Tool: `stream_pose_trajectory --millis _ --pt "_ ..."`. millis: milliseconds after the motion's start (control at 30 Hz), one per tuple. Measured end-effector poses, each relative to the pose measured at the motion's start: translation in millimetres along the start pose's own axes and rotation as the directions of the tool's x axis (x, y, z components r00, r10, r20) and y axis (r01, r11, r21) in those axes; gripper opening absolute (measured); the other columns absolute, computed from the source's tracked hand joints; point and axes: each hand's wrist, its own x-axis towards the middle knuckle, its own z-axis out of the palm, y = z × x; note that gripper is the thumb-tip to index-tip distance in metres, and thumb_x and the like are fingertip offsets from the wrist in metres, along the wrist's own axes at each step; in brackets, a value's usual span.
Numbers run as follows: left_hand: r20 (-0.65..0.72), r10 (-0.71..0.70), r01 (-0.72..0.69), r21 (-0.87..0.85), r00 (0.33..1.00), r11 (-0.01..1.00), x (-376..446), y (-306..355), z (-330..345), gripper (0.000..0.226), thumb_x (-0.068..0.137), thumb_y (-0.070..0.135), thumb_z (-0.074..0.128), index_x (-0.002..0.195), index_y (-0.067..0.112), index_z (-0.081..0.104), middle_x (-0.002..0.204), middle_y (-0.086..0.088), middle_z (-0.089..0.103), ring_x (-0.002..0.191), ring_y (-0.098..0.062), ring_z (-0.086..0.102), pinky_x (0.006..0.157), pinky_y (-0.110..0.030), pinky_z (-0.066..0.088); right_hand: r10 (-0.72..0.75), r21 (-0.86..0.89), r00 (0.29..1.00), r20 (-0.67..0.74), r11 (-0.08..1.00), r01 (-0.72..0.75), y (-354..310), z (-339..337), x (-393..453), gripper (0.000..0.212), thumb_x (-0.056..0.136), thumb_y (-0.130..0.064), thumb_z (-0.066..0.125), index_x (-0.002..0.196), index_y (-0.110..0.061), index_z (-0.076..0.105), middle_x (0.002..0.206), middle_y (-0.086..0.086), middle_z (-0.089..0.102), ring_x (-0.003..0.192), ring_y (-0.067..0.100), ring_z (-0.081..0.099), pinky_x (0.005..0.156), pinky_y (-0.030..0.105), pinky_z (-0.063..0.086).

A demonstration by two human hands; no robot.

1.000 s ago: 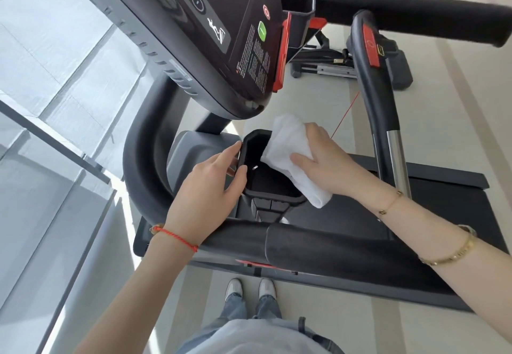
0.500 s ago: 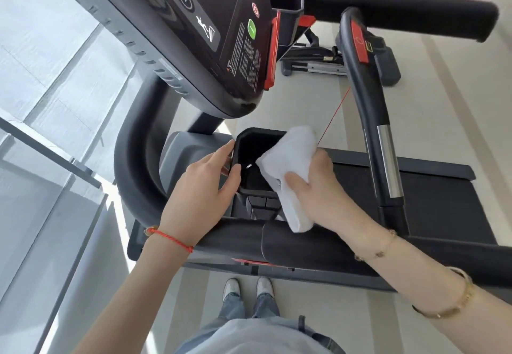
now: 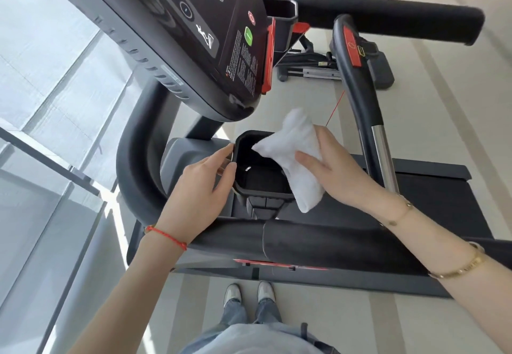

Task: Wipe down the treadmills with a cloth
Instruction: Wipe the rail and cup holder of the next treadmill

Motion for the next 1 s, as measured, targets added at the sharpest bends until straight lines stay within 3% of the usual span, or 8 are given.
stream_pose_trajectory --millis 167,300,400,500,633,733,800,1000 --pt "0.014 0.011 -0.011 -0.020 1.000 1.000 0 1 -11 0.038 0.100 0.031 0.043 0.136 0.025 0.055 0.097 0.010 0.072 0.088 0.000 0.065 0.088 -0.020 0.048 -0.152 -0.124 0.958 0.244 0.975 0.186 -18 -23 -35 0.044 0.097 -0.044 0.050 0.135 -0.041 0.029 0.121 -0.037 0.037 0.119 -0.010 0.037 0.096 0.005 0.028" --pt "-0.036 0.002 -0.003 -0.025 0.999 1.000 -8 1 -20 0.036 0.100 0.033 0.043 0.132 0.027 0.058 0.095 0.008 0.072 0.082 -0.014 0.068 0.081 -0.021 0.048 -0.148 -0.321 0.914 0.377 0.905 0.280 -37 -1 -44 0.050 0.093 -0.057 0.045 0.135 -0.031 0.036 0.131 -0.021 0.040 0.125 0.000 0.032 0.104 0.014 0.025" --pt "-0.044 -0.016 0.014 -0.046 0.999 0.999 -15 2 -20 0.035 0.100 0.031 0.044 0.130 0.025 0.060 0.099 0.013 0.070 0.092 0.000 0.064 0.082 -0.007 0.043 -0.155 -0.511 0.929 0.336 0.799 0.318 -52 36 -31 0.045 0.095 -0.055 0.042 0.115 -0.015 0.048 0.115 -0.003 0.052 0.107 0.014 0.043 0.094 0.024 0.028" --pt "-0.063 -0.045 0.042 -0.053 0.997 0.998 -21 0 -18 0.033 0.101 0.026 0.044 0.128 0.023 0.063 0.091 0.018 0.065 0.086 0.012 0.058 0.074 -0.001 0.037 -0.141 -0.513 0.936 0.322 0.805 0.298 -61 52 -20 0.038 0.097 -0.054 0.043 0.094 -0.015 0.043 0.097 -0.002 0.051 0.090 0.017 0.045 0.079 0.027 0.028" --pt "-0.053 -0.018 0.017 -0.010 0.998 1.000 -22 3 -20 0.034 0.101 0.029 0.043 0.130 0.025 0.060 0.110 0.010 0.069 0.101 -0.003 0.063 0.089 -0.019 0.048 -0.146 -0.502 0.928 0.342 0.806 0.312 -51 28 -37 0.040 0.096 -0.055 0.039 0.105 -0.017 0.048 0.106 -0.005 0.054 0.101 0.013 0.046 0.076 0.019 0.023" --pt "-0.057 -0.006 0.007 0.026 0.998 1.000 -23 5 -23 0.034 0.100 0.029 0.045 0.131 0.025 0.059 0.113 0.009 0.069 0.094 -0.009 0.065 0.086 -0.034 0.053 -0.123 -0.527 0.938 0.325 0.800 0.287 -50 23 -45 0.046 0.093 -0.060 0.031 0.106 -0.020 0.050 0.106 -0.007 0.055 0.101 0.011 0.045 0.081 0.018 0.024" --pt "-0.078 0.002 0.002 0.062 0.997 0.998 -24 2 -26 0.033 0.100 0.027 0.046 0.131 0.024 0.059 0.111 0.008 0.069 0.087 -0.012 0.065 0.080 -0.038 0.055 -0.102 -0.591 0.965 0.241 0.773 0.229 -61 43 -40 0.048 0.093 -0.061 0.026 0.094 -0.019 0.048 0.094 -0.005 0.055 0.089 0.014 0.047 0.082 0.026 0.030" --pt "-0.086 -0.008 0.016 0.090 0.996 0.996 -26 -7 -34 0.034 0.100 0.024 0.046 0.131 0.019 0.060 0.121 0.005 0.067 0.105 -0.016 0.065 0.086 -0.041 0.055 0.050 -0.571 0.997 -0.057 0.818 -0.073 -82 97 -3 0.041 0.099 -0.051 0.030 0.082 -0.016 0.043 0.078 -0.002 0.049 0.070 0.018 0.045 0.066 0.031 0.022"
